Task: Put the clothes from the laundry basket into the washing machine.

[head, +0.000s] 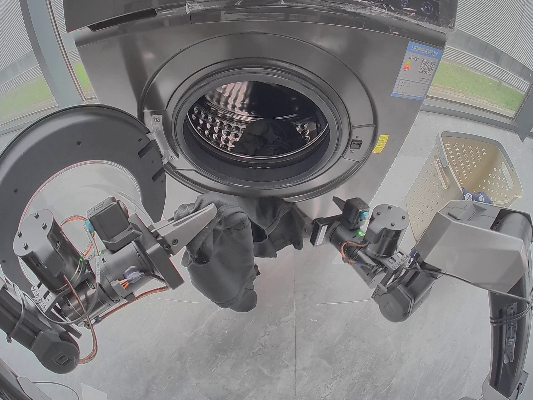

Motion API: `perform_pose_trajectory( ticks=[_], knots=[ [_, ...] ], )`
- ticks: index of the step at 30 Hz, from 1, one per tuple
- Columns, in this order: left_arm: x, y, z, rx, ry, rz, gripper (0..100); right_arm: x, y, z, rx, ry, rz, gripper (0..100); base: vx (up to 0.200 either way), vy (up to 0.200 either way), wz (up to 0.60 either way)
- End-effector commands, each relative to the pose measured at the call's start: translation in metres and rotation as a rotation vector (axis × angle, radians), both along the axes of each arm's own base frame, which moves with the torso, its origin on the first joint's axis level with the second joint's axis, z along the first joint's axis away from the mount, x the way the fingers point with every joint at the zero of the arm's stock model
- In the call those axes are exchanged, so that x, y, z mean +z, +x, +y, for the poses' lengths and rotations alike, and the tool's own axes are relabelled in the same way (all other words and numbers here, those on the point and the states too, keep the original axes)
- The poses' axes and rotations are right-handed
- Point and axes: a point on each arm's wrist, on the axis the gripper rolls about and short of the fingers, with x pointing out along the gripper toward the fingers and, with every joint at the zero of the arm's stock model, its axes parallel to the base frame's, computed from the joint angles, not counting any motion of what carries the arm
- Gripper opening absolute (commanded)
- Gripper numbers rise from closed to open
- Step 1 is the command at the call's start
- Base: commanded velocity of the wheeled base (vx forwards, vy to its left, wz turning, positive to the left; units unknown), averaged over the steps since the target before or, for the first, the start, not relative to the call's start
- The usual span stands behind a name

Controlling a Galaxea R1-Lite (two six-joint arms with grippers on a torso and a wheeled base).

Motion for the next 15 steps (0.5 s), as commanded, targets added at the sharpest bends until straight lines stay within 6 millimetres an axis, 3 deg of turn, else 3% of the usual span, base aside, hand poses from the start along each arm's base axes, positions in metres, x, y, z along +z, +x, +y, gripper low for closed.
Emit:
perform_pose_trajectory(
  ticks=[1,6,15],
  knots=[
    [0.002,0.002,-0.001,0.005,-0.009,-0.007,0,-0.026,-0.028,0.031,0.099,-0.044,0.077,100,0.0,0.0,0.0],
    [0.004,0.003,0.0,0.011,-0.015,-0.012,0,-0.034,-0.045,0.046,0.154,-0.06,0.106,100,0.0,0.0,0.0],
    [0.006,0.006,0.0,0.019,-0.019,-0.02,0,-0.037,-0.079,0.048,0.215,-0.095,0.148,100,0.0,0.0,0.0]
  ],
)
